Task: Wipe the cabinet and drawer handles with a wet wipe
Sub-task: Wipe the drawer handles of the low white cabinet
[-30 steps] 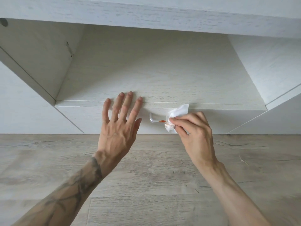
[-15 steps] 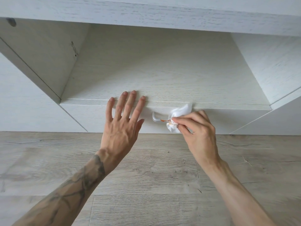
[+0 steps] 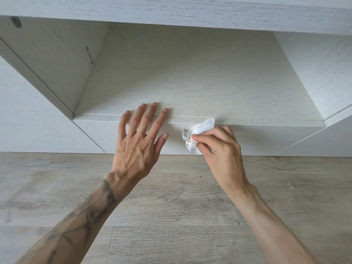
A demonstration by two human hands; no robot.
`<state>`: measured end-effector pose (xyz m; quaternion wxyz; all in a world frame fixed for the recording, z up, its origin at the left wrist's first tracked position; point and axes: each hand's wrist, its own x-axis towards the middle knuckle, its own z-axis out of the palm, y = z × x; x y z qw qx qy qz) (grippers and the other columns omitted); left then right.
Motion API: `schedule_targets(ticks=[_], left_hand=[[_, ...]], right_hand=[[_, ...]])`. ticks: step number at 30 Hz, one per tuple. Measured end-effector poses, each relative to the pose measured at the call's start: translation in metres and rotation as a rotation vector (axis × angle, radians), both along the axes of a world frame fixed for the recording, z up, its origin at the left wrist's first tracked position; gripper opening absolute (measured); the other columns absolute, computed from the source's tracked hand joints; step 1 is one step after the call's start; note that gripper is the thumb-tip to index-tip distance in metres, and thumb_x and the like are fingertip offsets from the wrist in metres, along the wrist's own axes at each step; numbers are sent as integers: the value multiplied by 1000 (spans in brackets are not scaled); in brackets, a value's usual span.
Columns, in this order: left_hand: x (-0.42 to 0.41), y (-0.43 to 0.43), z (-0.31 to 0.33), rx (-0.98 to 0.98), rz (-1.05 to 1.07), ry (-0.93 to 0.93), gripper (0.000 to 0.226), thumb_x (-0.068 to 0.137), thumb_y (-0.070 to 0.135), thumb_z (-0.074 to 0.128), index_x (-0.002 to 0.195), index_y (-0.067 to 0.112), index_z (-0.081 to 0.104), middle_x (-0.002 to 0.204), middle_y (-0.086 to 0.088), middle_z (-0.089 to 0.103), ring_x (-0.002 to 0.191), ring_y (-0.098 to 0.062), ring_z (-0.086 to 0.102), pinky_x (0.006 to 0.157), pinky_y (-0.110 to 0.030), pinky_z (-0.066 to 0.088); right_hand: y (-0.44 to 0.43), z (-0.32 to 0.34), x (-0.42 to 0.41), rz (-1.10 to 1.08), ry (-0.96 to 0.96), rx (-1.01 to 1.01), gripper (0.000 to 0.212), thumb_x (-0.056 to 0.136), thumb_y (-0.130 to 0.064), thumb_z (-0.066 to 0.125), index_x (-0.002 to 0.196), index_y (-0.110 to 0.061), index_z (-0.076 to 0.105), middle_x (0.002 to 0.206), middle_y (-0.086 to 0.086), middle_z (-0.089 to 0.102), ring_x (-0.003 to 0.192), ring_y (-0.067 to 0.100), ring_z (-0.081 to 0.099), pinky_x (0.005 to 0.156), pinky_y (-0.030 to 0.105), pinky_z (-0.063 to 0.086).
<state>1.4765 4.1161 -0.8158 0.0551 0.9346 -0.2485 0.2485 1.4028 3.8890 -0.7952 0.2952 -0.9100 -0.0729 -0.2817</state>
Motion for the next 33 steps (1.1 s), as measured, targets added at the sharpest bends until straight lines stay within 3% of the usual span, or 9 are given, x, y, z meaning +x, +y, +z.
schedule_targets(ticks=[4, 15, 22, 33], left_hand=[[3, 4, -3, -11, 69, 29, 59, 115, 49, 28, 169, 24, 29, 173, -9, 31, 160, -34, 26, 130, -53, 8], [6, -3, -11, -41, 105, -16, 53, 118, 45, 24, 168, 27, 30, 170, -8, 37, 158, -35, 28, 131, -50, 6], [6, -4, -13, -57, 105, -25, 52, 118, 42, 31, 167, 26, 33, 168, -9, 38, 157, -36, 30, 130, -53, 10], [7, -3, -15, -64, 99, -46, 50, 119, 42, 30, 167, 26, 33, 168, -8, 38, 157, -36, 30, 130, -53, 11]], right_hand=[[-15, 0, -6, -53, -23, -21, 22, 85, 6, 80, 101, -8, 83, 97, 3, 74, 92, 29, 61, 85, 34, 53], [-14, 1, -6, -69, -13, -18, 21, 85, 4, 80, 102, -8, 83, 94, 3, 73, 93, 26, 59, 87, 26, 50], [-1, 1, 1, -12, 7, -11, 19, 85, 4, 80, 100, -7, 83, 91, 4, 71, 91, 30, 60, 81, 42, 55], [8, 3, 3, -29, 7, -18, 18, 84, 3, 80, 99, -9, 83, 91, 2, 71, 90, 30, 59, 81, 45, 54]])
